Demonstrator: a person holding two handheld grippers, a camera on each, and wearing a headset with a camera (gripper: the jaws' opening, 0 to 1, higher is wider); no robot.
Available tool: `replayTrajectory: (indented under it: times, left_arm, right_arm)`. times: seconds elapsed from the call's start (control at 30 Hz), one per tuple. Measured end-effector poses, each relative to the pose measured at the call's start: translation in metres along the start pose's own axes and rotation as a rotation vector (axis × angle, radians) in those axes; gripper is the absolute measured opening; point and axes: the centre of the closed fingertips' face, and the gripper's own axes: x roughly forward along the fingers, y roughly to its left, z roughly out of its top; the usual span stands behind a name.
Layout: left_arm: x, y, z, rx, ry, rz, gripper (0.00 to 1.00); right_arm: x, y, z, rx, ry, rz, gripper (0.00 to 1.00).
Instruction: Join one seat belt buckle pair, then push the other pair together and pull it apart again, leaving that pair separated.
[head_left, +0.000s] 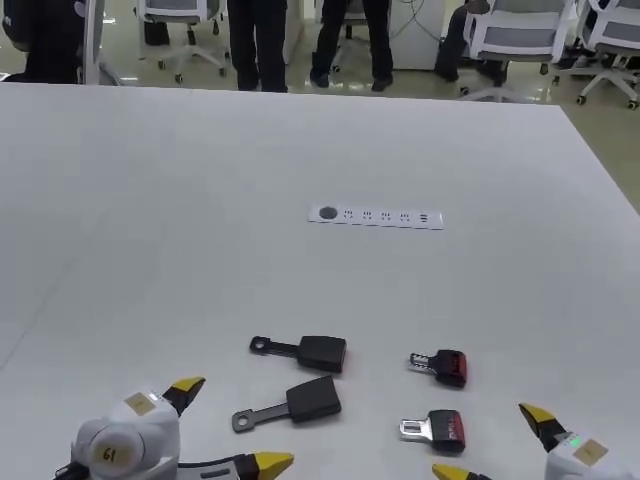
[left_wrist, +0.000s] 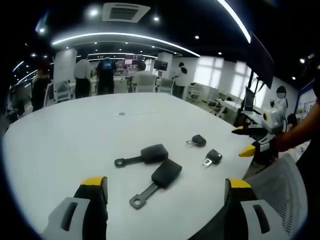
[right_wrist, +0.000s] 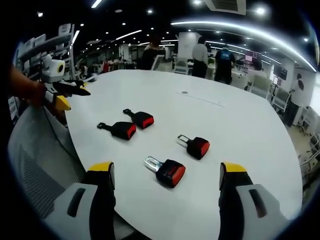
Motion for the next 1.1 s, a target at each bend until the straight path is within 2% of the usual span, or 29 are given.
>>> replayTrajectory:
  times: [0.33, 0.8, 1.0, 1.1]
  left_arm:
    - [-0.0006, -0.005, -0.0007, 0.001, 0.007, 0.0, 0.98]
    - [0.0007, -0.0046, -0.003, -0.002, 0.012, 0.005, 0.97]
    - [0.0043, -0.0033, -0.0065, -0.004, 0.018, 0.002, 0.97]
    - [0.0079, -0.0069, -0.0058, 0.003, 0.027, -0.003, 0.97]
  right_arm:
    - [-0.0019, -0.0032, -0.0049, -0.002, 0.004, -0.001, 0.87]
    - [-0.0023, -0.0031, -0.0053, 0.006, 0.004, 0.002, 0.86]
    - [-0.0021, -0.0046, -0.0067, 0.01, 0.007, 0.003, 0.86]
    - [-0.0025, -0.0057, -0.0079, 0.009, 0.009, 0.004, 0.86]
